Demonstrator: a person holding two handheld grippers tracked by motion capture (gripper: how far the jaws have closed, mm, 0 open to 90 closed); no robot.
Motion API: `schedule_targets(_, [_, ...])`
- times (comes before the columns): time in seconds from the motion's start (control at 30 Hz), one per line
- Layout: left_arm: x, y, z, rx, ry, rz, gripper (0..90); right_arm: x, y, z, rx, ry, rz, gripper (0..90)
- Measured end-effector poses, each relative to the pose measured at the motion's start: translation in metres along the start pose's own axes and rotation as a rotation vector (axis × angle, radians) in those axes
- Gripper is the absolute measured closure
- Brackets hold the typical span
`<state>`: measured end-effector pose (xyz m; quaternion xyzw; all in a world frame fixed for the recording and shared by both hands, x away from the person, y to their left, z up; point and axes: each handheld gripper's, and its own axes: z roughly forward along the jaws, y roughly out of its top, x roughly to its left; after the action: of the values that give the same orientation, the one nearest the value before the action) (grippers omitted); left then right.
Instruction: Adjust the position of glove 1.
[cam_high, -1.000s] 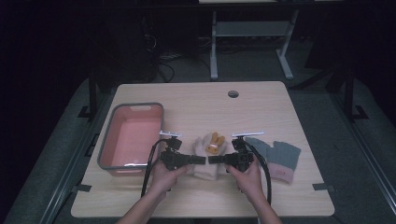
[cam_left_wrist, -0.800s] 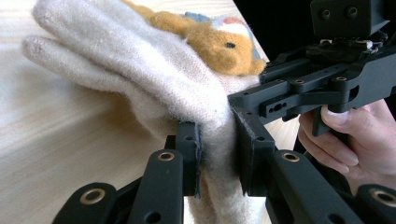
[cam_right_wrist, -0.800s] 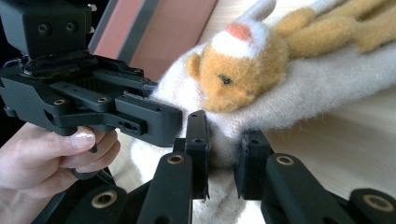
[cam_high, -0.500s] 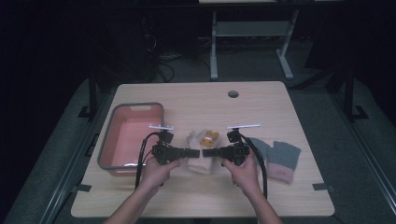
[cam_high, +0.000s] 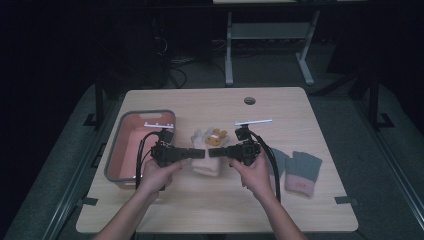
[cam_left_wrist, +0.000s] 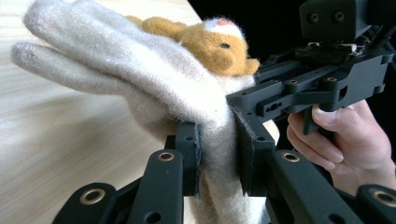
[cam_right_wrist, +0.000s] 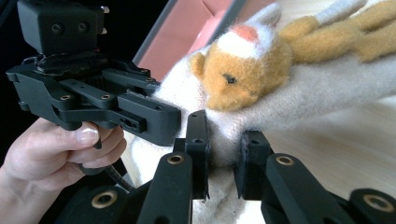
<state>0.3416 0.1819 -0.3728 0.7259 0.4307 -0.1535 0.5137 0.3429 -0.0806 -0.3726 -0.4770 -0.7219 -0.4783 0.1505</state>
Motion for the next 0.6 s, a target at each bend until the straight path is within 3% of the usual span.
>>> schedule_targets(0.6, [0.001,0.022,-0.033,-0.056,0.026,0.009,72.9,0.02,0.034,0.013,0.001,0.035,-0.035,77.8])
